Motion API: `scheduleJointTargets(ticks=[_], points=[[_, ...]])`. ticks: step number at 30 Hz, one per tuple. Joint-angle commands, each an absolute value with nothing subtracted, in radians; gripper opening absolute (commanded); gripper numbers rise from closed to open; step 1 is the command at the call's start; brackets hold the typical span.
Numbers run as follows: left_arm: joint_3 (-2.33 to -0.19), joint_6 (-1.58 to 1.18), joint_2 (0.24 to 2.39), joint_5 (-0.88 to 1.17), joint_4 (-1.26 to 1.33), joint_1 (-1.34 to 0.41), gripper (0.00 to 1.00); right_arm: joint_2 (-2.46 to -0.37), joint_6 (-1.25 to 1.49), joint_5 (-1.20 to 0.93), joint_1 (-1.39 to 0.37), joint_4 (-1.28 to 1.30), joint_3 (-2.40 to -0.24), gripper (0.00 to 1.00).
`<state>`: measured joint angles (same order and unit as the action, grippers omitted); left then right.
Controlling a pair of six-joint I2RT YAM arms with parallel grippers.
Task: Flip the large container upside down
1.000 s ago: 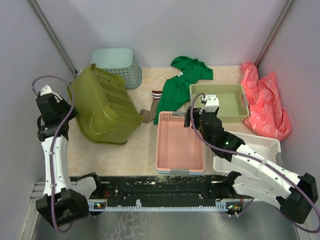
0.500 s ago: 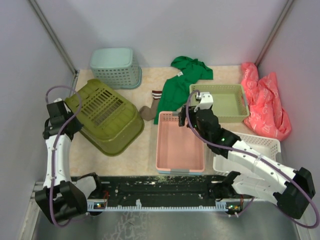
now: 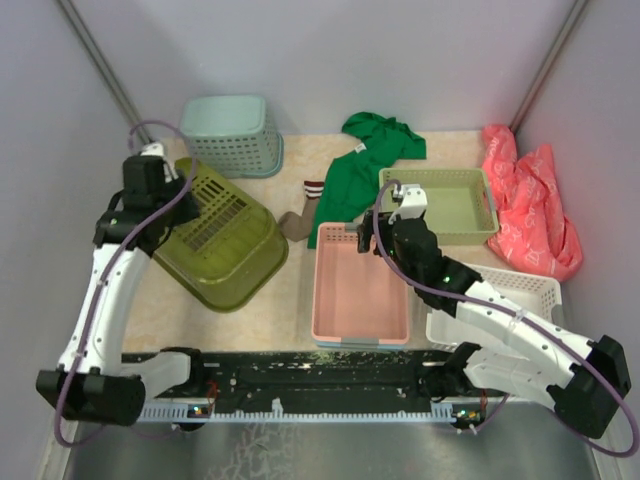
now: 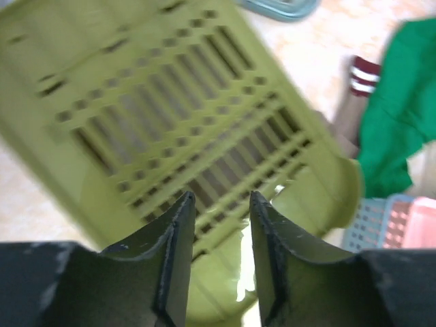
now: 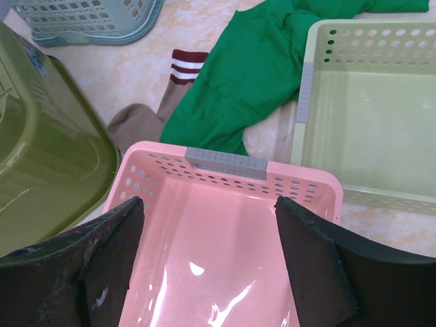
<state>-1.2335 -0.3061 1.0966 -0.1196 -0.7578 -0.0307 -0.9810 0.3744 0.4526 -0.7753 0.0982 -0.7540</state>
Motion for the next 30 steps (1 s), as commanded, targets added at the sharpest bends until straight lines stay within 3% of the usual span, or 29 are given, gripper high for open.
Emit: scheduleJointTargets(ticks=[1, 6, 15, 30], points=[[-1.348, -0.372, 1.213, -0.219, -0.817, -0.235, 0.48, -0.956, 0.402, 0.475, -0.77, 0.096, -0.802, 0.78], [-1.422, -0.413, 1.357, -0.269, -0.791, -0.432, 0.59, -0.937, 0.417, 0.492, -0.77, 0.119, -0.8, 0.78], [-1.435, -0.479, 1.511, -0.293, -0.716, -0.554, 0.62, -0.909, 0.431, 0.509, -0.77, 0.154, -0.79, 0.78], [-1.417, -0.388, 1.587, -0.29, -0.672, -0.558, 0.33, -0.919, 0.429, 0.512, -0.77, 0.148, -0.785, 0.78]])
